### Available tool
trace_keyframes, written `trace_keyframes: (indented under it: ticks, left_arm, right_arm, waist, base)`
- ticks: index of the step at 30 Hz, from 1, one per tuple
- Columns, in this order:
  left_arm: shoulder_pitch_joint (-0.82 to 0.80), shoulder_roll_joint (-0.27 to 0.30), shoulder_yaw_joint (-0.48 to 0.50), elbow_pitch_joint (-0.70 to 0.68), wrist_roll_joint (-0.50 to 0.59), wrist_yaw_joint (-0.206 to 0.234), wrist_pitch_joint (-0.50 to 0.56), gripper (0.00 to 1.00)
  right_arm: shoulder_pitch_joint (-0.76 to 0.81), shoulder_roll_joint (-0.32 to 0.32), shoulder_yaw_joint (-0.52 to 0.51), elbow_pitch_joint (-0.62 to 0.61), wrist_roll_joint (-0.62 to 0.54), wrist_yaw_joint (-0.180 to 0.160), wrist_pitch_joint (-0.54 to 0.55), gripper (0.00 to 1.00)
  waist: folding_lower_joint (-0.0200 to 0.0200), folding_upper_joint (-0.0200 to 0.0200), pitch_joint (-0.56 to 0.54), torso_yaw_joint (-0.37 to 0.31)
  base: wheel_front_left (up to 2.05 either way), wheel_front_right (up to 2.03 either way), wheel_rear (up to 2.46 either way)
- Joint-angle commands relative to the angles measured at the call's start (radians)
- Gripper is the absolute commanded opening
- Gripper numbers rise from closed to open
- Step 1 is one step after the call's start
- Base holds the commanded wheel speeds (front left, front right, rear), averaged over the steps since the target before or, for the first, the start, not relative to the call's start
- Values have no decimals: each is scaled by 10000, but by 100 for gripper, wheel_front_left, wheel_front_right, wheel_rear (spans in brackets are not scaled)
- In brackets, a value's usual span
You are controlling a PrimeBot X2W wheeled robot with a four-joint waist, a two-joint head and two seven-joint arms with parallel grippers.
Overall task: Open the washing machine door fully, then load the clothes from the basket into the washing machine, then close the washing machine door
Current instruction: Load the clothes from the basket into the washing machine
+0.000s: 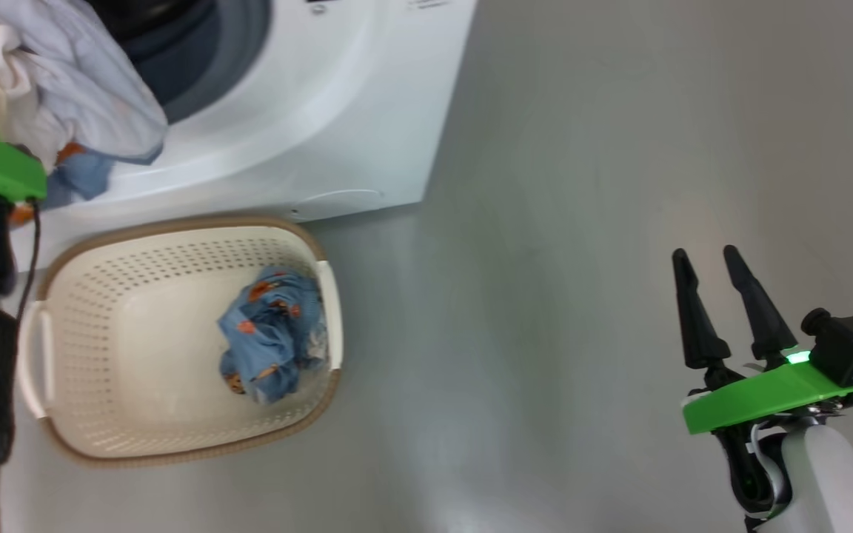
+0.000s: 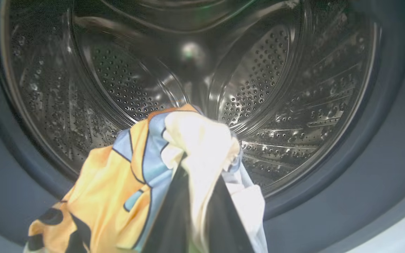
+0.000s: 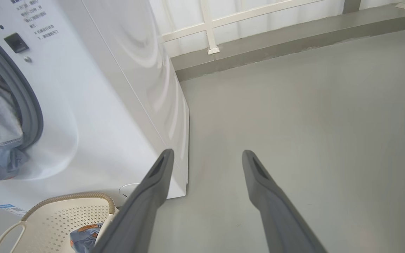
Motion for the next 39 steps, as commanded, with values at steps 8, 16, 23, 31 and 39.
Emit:
trace_keyframes:
  ticks: [8,16,23,31,39]
  left_arm:
    - [-1665,891,-143,1204,-172,-15,-61,0]
    - [-2520,1196,412,64,161,-15,-61,0]
    - [-2156,1160,850,-1061,502,-15,-61,0]
    - [-1902,1158,545,-136,245,-15,-61,100]
    - [-1739,1058,502,7,67,-15,-61,100]
  right_arm:
    - [-237,154,538,-231,-41,16,-49,100]
    - [-418,276,657,-277,-24,16,-49,100]
    - [-503,388,674,-311,1,16,-49,100]
    - [-580,437,723,-273,-18,16,-49,100]
    - [-650,374,738,-275,-41,16,-49,100]
  waist:
    - [0,-1,475,-800]
    - [0,-1,794,-1059]
    - [0,-1,1013,-1116]
    - [0,-1,1095,-1006]
    - [0,-1,1044,-886]
  base:
    - [0,0,0]
    - [0,0,0]
    - [0,0,0]
    - [0,0,0]
    - [0,0,0]
